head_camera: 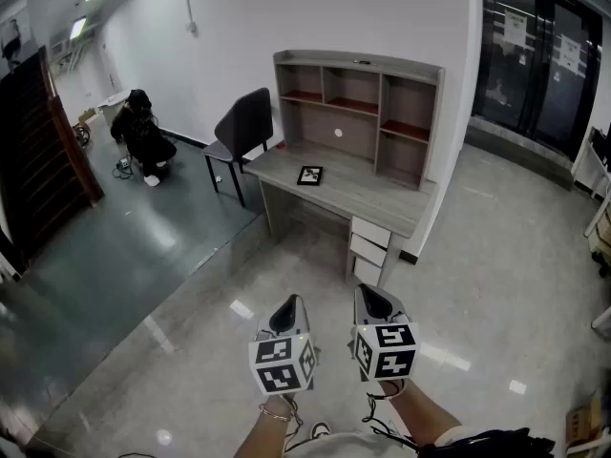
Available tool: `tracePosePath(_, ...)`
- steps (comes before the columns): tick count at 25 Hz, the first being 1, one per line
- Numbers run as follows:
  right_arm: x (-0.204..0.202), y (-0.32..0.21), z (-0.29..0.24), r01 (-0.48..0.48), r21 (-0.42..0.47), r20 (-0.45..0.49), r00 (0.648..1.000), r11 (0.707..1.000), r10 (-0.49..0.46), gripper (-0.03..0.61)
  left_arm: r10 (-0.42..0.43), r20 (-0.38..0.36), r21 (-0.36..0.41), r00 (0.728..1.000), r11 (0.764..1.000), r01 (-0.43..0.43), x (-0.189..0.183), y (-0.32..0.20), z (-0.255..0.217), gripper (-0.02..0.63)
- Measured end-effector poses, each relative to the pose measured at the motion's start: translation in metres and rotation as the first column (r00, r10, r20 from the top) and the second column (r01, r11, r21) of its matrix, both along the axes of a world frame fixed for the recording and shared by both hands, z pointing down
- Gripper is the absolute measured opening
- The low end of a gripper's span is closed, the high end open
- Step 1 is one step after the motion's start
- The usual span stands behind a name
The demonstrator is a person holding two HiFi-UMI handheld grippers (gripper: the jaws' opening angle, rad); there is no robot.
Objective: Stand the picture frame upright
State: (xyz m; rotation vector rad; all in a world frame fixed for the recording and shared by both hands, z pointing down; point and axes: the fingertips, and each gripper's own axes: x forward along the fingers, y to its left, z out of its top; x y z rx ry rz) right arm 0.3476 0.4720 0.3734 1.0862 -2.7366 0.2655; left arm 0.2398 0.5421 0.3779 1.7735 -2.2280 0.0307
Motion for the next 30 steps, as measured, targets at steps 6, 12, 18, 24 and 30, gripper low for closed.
tracePosePath(6, -0.017, -0.002, 0.002, 0.021, -0.030, 0.035, 0.999, 0.999, -0.020, 0.032, -0.012, -0.002, -0.008, 1.000, 1.000, 0.012, -0.017, -0.003, 0.004, 0.003)
tracePosePath(12, -0.040, -0.014, 0.006, -0.004, -0.037, 0.027, 1.000, 0.999, 0.005, 0.032, -0.010, 0.000, -0.009, 1.000, 1.000, 0.010, -0.047, -0.009, 0.006, 0.003)
tracePosePath(18, -0.056, -0.027, 0.019, -0.030, -0.057, 0.014, 0.999, 0.998, 0.031, 0.032, 0.010, 0.033, -0.041, 0.999, 0.999, -0.009, -0.080, -0.017, 0.018, 0.003)
tracePosePath(24, -0.070, -0.054, 0.034, -0.050, -0.080, -0.016, 0.999, 0.996, 0.049, 0.032, 0.009, 0.014, -0.063, 1.000, 0.998, -0.008, -0.104, -0.038, 0.031, 0.003)
tracePosePath(30, -0.094, -0.093, 0.039, -0.043, -0.078, -0.023, 0.999, 0.996, 0.041, 0.032, -0.015, -0.004, -0.049, 1.000, 0.999, 0.015, -0.132, -0.071, 0.036, 0.003)
